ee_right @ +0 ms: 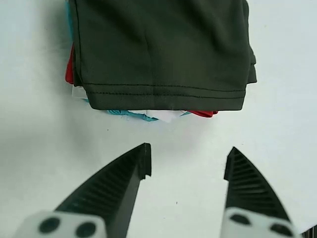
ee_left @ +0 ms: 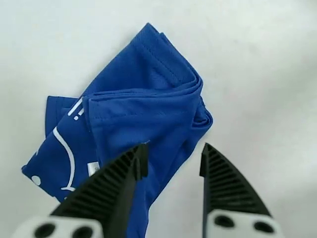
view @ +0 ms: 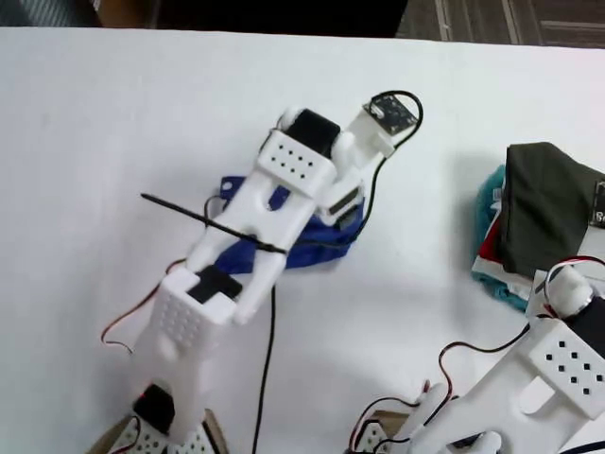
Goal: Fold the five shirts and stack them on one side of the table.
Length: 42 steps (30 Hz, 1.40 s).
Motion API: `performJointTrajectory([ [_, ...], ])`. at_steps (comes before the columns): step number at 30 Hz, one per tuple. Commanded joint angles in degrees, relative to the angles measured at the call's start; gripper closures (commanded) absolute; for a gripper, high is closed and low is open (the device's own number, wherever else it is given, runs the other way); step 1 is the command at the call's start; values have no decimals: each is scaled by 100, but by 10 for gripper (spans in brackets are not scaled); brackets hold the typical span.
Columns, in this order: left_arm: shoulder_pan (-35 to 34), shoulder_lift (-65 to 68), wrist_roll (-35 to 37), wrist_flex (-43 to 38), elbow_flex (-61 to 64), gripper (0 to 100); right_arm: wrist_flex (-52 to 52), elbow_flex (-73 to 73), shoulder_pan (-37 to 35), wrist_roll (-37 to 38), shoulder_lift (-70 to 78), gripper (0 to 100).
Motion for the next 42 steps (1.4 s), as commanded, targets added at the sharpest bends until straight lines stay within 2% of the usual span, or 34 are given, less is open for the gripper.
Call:
performJointTrajectory([
  [1, -299, -466, 53, 132, -567, 804, -92, -18, -13, 26, -127, 751],
  [7, -1521, -255, 26, 18, -576, 803, -66, 0, -409, -9, -127, 751],
  [11, -1811, 343, 53, -220, -576, 804, -75, 123, -664, -18, -171, 751],
  [17, -1697, 985, 62, -703, -585, 804, -92, 369, -752, -9, -171, 751],
  [22, -1398, 1187, 70, -721, -576, 804, -92, 387, -752, 9, -171, 751],
  [33, -774, 1196, 70, 132, -629, 804, -382, 396, -752, 0, -127, 751],
  [38, -563, 897, 70, 202, -576, 804, -382, 396, -752, -9, -127, 751],
  [42, -308, 369, 70, 202, -84, 804, -382, 396, -752, -9, -127, 751],
])
